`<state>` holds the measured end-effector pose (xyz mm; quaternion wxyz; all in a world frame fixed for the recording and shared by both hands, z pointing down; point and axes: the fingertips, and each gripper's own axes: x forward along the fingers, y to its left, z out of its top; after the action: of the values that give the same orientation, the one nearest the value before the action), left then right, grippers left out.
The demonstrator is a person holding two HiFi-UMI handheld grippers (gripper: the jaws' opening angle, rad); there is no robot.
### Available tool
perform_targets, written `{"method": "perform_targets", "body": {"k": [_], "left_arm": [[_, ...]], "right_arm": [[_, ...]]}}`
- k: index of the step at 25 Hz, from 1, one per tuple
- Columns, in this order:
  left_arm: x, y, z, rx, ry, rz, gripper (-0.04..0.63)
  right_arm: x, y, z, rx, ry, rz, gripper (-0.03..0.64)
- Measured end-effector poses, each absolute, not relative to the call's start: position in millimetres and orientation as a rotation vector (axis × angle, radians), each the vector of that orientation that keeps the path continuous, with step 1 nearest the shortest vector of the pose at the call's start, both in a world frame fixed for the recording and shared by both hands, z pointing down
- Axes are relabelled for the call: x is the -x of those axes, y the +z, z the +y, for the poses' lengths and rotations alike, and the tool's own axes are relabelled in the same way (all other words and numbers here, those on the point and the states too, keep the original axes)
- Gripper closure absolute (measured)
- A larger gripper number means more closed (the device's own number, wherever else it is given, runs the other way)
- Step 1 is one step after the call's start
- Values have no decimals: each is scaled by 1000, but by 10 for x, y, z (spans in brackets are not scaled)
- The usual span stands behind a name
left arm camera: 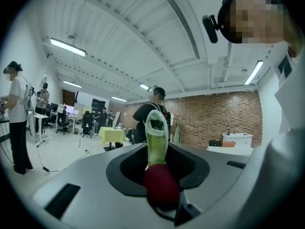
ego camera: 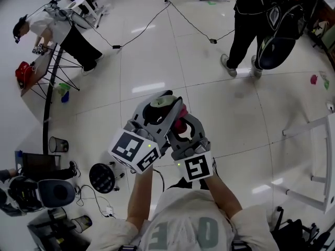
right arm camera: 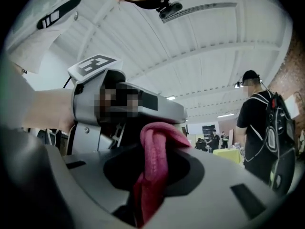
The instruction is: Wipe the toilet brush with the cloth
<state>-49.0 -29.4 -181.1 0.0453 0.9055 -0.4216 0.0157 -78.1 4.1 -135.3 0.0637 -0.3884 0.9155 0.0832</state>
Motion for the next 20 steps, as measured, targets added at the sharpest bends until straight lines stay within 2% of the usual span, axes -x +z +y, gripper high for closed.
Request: {"method": "perform_targets", "body": {"k": [3, 9, 20], "left_arm": [[472, -1836, -250, -2778, 28, -1277, 477], [489, -1913, -192, -2798, -27, -1270, 477], [443, -2241, -25, -2843, -144, -1237, 477]], "right_arm": [[690, -1574, 0, 1167, 92, 2568, 522], [664, -1551, -43, 1148, 24, 2578, 522], [377, -875, -288, 1386, -159, 2634, 522]]}}
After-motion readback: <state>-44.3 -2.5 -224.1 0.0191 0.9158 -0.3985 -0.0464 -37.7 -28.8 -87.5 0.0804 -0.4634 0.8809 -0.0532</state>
